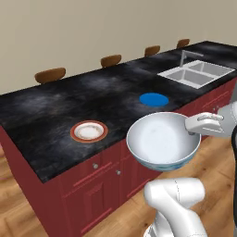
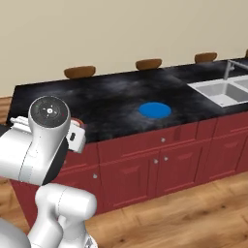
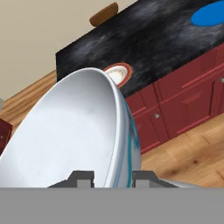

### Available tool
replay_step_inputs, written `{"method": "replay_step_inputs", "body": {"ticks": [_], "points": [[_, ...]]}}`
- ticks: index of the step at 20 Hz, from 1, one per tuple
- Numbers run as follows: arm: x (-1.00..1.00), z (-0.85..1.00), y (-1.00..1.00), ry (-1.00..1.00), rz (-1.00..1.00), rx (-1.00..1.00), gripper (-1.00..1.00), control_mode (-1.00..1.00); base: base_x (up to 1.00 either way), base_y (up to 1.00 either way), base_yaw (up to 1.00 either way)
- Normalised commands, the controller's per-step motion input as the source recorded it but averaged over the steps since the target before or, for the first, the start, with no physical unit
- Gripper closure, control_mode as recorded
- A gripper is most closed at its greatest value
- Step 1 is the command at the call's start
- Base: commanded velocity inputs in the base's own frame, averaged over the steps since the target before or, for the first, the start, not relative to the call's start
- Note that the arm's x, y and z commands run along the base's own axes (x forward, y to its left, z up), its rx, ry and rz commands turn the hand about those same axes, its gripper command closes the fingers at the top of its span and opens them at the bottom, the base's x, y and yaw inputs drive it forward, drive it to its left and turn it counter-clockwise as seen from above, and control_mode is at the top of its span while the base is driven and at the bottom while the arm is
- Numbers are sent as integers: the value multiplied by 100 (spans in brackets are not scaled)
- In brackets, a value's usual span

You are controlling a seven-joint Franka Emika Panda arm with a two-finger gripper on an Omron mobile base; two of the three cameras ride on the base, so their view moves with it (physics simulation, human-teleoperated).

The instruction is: Move the bowls from the cabinet to the plates on the dining table.

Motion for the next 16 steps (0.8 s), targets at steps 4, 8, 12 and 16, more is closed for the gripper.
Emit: {"method": "replay_step_inputs", "body": {"ticks": [4,8,12,16], "points": [[0,0,0,0,0,0,100,100,16,0,35],[0,0,0,0,0,0,100,100,10,0,36],[0,0,0,0,0,0,100,100,9,0,36],[0,0,0,0,0,0,100,100,9,0,35]]}}
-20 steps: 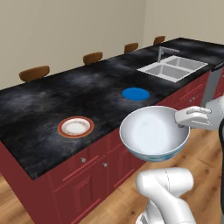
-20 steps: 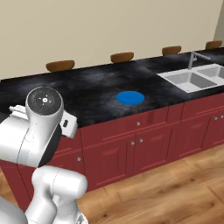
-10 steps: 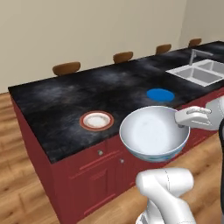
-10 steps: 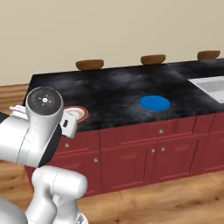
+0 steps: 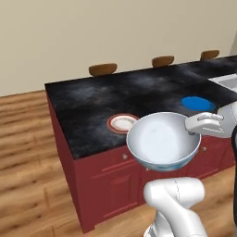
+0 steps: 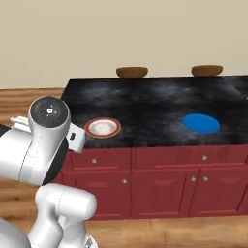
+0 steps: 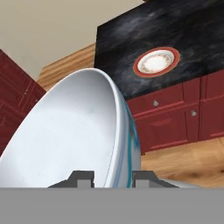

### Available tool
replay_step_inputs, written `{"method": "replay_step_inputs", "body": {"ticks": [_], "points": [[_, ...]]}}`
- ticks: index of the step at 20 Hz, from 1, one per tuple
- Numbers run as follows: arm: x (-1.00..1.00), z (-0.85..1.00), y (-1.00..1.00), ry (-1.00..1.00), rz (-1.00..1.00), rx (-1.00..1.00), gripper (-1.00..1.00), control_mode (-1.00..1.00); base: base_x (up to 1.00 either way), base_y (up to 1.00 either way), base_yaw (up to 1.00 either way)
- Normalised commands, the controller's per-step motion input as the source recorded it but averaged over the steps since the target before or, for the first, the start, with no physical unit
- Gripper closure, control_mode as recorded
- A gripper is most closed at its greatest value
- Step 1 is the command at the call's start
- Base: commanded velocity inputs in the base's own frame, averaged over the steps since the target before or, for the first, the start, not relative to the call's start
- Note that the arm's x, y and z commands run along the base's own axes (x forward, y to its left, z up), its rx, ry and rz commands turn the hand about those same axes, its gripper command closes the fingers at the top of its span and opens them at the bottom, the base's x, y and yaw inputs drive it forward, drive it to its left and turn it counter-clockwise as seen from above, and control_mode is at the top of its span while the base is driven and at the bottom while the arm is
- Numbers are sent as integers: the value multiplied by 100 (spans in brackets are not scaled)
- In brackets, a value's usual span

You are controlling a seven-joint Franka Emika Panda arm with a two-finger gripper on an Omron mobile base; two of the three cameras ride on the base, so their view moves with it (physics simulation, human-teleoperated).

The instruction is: Move the bowls from the cabinet to the plates on the dining table.

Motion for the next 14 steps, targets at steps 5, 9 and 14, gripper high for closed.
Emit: {"method": "replay_step_inputs", "body": {"ticks": [5,9,14], "points": [[0,0,0,0,0,0,100,100,9,0,35],[0,0,0,0,0,0,100,100,12,0,33],[0,0,0,0,0,0,100,100,5,-1,14]]}}
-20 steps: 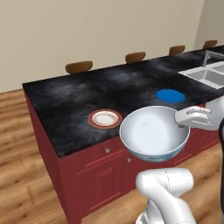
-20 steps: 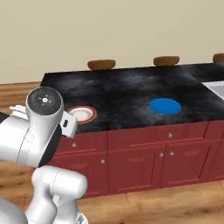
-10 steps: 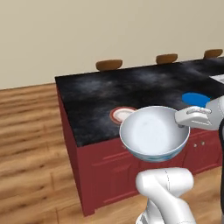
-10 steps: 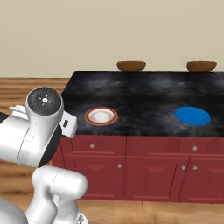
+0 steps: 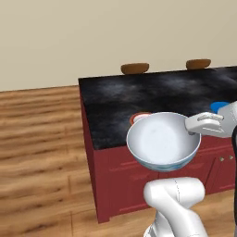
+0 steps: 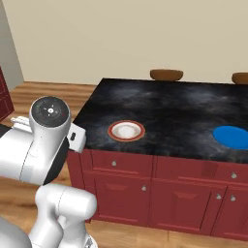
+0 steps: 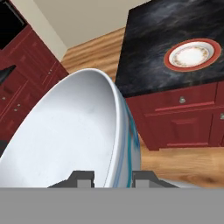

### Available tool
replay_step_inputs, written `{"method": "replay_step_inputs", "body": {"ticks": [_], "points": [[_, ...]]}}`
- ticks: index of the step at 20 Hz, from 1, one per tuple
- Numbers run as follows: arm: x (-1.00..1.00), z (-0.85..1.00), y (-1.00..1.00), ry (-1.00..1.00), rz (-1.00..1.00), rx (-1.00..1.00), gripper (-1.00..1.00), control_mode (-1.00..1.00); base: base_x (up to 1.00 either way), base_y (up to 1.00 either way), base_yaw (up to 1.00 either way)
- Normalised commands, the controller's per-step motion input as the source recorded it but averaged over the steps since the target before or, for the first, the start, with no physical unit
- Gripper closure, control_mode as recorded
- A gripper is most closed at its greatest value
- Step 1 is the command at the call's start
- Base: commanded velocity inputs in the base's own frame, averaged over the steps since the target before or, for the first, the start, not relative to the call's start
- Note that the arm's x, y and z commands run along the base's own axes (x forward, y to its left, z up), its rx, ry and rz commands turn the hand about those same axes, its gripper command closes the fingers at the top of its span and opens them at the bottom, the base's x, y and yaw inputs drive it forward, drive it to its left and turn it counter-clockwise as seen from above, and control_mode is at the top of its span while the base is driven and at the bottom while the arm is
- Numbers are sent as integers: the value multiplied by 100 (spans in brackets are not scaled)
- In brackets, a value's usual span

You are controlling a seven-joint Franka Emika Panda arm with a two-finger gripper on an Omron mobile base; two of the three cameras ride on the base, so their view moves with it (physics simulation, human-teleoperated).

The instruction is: Move the bowls from the cabinet to the plates on the dining table.

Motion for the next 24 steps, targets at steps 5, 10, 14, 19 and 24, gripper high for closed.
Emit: {"method": "replay_step_inputs", "body": {"ticks": [5,10,14,19,24], "points": [[0,0,0,0,0,0,100,100,14,-23,1],[0,0,0,0,0,0,100,100,31,-62,2],[0,0,0,0,0,0,100,100,24,-58,1],[0,0,0,0,0,0,100,100,18,-50,0],[0,0,0,0,0,0,100,100,7,-28,0]]}}
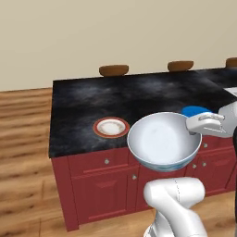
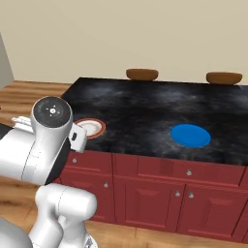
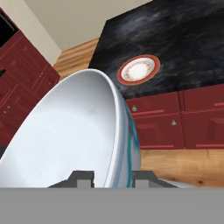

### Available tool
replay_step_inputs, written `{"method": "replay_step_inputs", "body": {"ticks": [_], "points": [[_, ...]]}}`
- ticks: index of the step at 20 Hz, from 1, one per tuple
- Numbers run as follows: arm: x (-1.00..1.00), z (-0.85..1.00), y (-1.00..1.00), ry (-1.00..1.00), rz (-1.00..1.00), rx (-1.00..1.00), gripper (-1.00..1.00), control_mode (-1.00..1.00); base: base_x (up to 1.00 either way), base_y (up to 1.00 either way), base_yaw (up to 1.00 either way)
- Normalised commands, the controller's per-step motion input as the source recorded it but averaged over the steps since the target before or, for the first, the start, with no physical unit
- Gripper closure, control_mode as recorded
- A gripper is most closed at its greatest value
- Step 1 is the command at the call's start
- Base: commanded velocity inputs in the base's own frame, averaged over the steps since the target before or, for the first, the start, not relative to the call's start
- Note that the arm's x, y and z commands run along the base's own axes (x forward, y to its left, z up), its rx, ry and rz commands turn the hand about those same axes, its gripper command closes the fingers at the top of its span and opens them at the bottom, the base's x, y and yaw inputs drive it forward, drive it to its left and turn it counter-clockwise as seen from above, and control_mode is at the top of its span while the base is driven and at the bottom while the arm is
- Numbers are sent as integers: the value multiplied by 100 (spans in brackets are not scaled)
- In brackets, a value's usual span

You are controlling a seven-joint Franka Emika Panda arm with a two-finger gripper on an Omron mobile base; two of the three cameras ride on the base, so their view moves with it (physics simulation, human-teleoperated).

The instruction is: Move the bowls from the cabinet to the plates on the dining table.

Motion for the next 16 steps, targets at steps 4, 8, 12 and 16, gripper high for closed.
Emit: {"method": "replay_step_inputs", "body": {"ticks": [4,8,12,16], "points": [[0,0,0,0,0,0,100,100,12,0,0],[0,0,0,0,0,0,100,100,49,0,0],[0,0,0,0,0,0,100,100,59,-1,0],[0,0,0,0,0,0,100,100,63,0,0]]}}
